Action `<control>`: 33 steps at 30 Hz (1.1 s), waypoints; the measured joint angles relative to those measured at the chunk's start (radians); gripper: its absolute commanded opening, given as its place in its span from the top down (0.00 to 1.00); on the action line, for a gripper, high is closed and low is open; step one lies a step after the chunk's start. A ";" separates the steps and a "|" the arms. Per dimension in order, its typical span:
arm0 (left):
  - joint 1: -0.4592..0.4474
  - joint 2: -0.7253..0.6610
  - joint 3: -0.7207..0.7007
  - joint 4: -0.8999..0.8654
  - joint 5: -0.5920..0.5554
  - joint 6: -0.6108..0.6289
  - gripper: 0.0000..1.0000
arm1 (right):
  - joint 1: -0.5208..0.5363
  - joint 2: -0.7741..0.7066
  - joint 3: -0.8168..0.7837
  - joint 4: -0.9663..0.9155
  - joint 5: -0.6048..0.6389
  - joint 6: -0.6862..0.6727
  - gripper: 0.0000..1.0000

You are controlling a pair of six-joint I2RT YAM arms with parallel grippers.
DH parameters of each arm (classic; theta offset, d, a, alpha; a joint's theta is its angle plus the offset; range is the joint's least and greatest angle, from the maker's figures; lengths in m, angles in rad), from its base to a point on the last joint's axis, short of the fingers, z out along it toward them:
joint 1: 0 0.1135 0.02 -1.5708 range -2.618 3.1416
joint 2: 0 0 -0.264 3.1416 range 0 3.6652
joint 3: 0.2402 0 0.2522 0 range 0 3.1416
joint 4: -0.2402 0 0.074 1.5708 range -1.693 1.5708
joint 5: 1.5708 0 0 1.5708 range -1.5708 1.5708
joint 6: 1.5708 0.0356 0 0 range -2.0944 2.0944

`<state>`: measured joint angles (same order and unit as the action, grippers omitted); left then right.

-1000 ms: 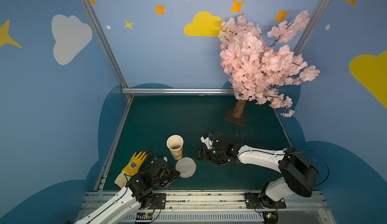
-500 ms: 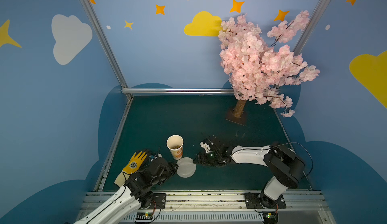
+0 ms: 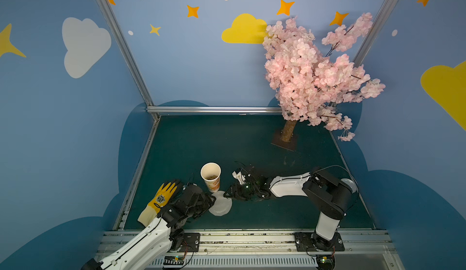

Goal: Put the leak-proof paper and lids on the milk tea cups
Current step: Pick up the leak-proof paper from the center of the board.

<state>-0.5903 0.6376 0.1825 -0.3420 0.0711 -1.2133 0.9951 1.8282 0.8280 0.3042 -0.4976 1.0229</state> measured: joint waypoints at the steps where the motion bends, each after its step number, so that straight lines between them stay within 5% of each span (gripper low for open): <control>1: 0.005 -0.004 -0.005 0.004 0.009 0.006 0.44 | 0.001 0.006 0.000 0.014 -0.005 0.003 0.44; 19: 0.026 -0.070 -0.069 0.037 0.102 0.021 0.70 | 0.002 0.049 0.024 0.055 -0.044 0.018 0.45; 22: 0.026 -0.051 -0.069 0.039 0.103 0.027 0.81 | 0.002 0.049 0.024 0.056 -0.046 0.018 0.45; 27: 0.026 -0.040 -0.069 0.040 0.108 0.042 0.97 | -0.005 0.042 0.024 0.054 -0.045 0.006 0.36; 33: 0.026 -0.144 -0.068 0.043 0.143 0.035 0.97 | -0.048 -0.082 -0.029 -0.053 -0.029 -0.060 0.27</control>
<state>-0.5648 0.4934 0.1143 -0.2989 0.2142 -1.1778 0.9470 1.7458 0.7994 0.2512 -0.5266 0.9627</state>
